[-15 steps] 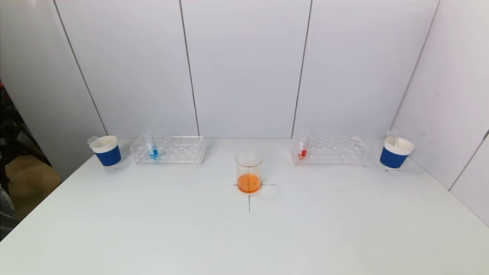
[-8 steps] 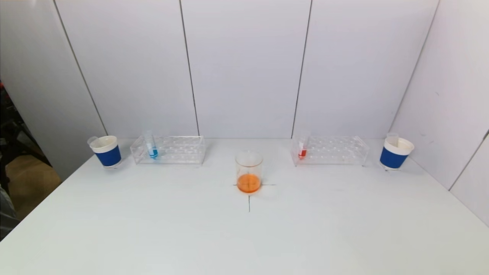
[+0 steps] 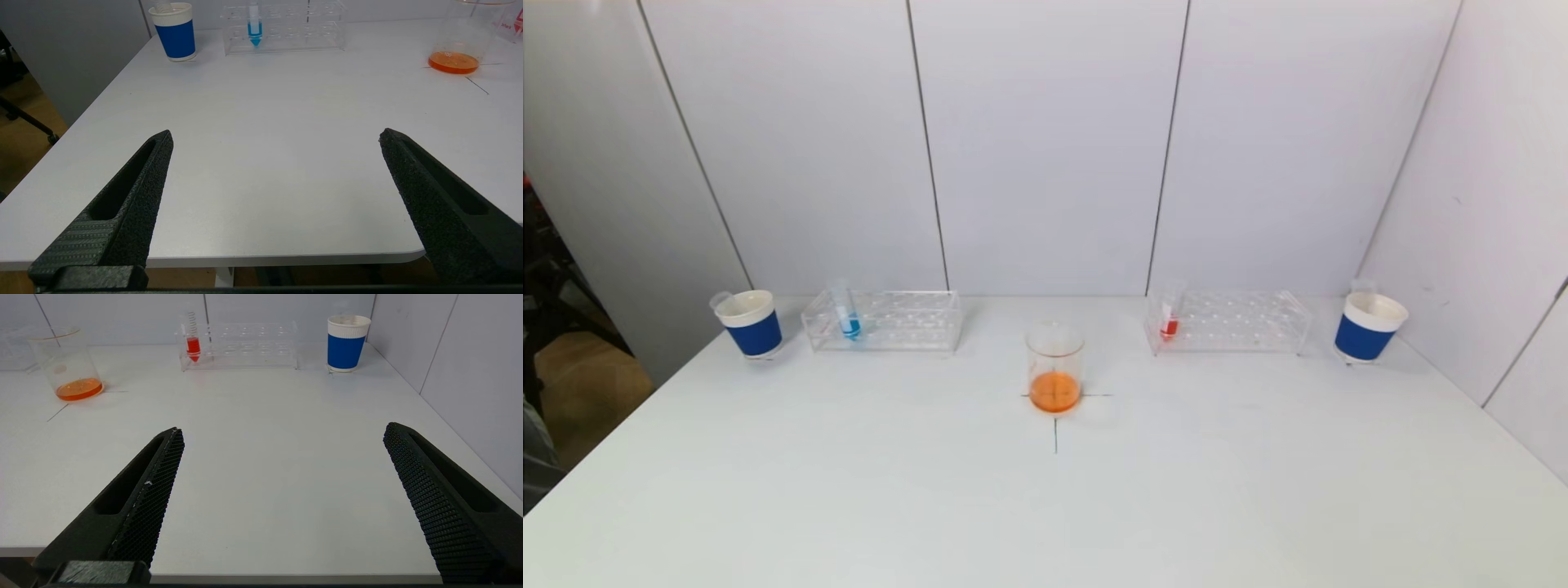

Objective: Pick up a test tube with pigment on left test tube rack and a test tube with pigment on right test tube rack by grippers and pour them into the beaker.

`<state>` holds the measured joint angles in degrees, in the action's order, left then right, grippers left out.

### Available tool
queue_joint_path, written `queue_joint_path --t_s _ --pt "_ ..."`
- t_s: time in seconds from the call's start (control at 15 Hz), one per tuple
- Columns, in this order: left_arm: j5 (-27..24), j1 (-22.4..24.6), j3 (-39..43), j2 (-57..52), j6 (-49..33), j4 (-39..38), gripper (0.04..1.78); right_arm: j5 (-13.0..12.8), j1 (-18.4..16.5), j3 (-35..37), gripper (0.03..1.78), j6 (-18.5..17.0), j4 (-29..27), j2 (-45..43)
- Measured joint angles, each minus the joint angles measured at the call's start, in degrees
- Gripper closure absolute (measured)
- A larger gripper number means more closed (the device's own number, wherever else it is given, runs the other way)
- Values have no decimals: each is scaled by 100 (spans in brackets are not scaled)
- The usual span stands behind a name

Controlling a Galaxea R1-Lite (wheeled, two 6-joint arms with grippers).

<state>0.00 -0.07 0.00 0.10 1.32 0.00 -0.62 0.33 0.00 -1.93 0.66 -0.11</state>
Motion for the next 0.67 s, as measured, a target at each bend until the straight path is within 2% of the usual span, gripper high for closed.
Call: queue_joint_path --t_s 0.67 --pt "0 -2 0 0 0 0 6 -34 -2 0 4 -35 2 0"
